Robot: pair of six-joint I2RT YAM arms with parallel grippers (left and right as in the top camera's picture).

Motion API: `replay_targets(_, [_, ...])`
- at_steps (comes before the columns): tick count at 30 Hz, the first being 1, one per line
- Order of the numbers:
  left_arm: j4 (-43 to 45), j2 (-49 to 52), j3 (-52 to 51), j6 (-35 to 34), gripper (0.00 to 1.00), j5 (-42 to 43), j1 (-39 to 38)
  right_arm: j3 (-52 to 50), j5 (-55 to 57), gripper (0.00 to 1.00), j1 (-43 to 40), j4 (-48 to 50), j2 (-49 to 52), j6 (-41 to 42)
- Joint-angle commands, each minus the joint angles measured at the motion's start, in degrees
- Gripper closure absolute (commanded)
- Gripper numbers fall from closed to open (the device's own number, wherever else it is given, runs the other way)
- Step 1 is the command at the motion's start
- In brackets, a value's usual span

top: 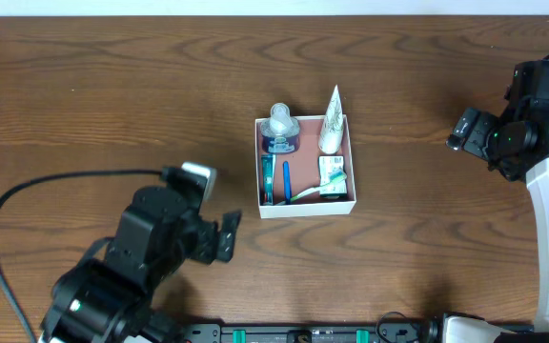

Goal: Pack container

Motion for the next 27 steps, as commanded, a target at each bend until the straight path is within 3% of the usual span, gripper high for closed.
replay_targets(1, [-3.76,-1.25,0.44,3.19,0.02,-4.28,0.15,0.46,0.2,0.01,-0.31,-0.04,0.07,0.11])
replay_targets(6, [-9.53,-1.29,0.2,7.1,0.02,-5.77,0.15,0.46,0.22,0.01,-0.31,-0.04,0.07,0.11])
replay_targets(14, [-8.02,-1.36,-0.17,7.45,0.02,-10.54,0.13,0.46,0.22,0.01,-0.31,-0.04,0.07,0.11])
replay_targets(19, [1.79,-4.74,-4.28,9.68,0.02,-10.25,4.17,0.46,0.22,0.01,-0.31,-0.04,0.07,0.11])
replay_targets(27, [28.89,-19.06,-22.16,9.66,0.02,-4.17,18.18,0.46,0.22,0.01,-0.31,-0.04,0.07,0.11])
